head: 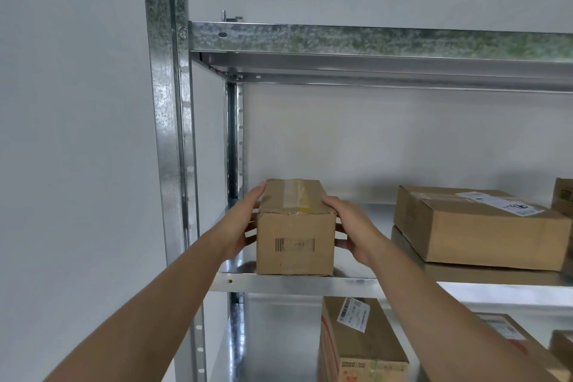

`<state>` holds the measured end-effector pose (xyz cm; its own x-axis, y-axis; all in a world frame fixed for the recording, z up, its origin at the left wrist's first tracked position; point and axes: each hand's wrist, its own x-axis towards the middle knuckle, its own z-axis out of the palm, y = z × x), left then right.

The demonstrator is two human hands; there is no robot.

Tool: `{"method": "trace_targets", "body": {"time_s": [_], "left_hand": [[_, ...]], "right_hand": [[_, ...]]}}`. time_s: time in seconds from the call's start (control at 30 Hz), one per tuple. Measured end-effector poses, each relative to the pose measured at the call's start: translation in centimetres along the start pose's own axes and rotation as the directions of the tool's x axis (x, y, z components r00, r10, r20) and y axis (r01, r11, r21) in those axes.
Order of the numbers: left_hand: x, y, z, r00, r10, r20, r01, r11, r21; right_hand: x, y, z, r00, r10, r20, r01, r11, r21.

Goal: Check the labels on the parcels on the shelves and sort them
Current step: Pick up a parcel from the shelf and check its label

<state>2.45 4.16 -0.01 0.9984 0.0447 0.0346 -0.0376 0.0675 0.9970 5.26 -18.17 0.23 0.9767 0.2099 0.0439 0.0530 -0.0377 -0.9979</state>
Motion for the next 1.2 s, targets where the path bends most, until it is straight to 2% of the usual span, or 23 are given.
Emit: {"method": "trace_targets", "body": {"time_s": [0.3,0.67,0.9,1.2], "left_hand": [[1.3,1.4,-0.2,0.991,-0.126,-0.033,0.129,0.984,0.125],[3.9,3.9,0.2,0.951,-0.306,0.035,0.277,0.899,0.34],[5.0,3.4,0.3,0.935,-0.353,0.029,0.327,0.892,0.311],[5.9,2.9,0.2,0.927,-0.375,0.009,0.355,0.885,0.3]], "right_hand": [[0.3,-1.8,-0.7,0.998,0.041,0.05,-0.037,0.996,-0.083],[2.7,-5.7,1.2,0.971,0.235,0.032,-0.216,0.932,-0.29],[3.9,-5.3,2.2,0.943,0.331,0.041,-0.297,0.889,-0.347],[4.7,-4.9,2.1,0.937,0.347,0.039,-0.316,0.89,-0.327]]}}
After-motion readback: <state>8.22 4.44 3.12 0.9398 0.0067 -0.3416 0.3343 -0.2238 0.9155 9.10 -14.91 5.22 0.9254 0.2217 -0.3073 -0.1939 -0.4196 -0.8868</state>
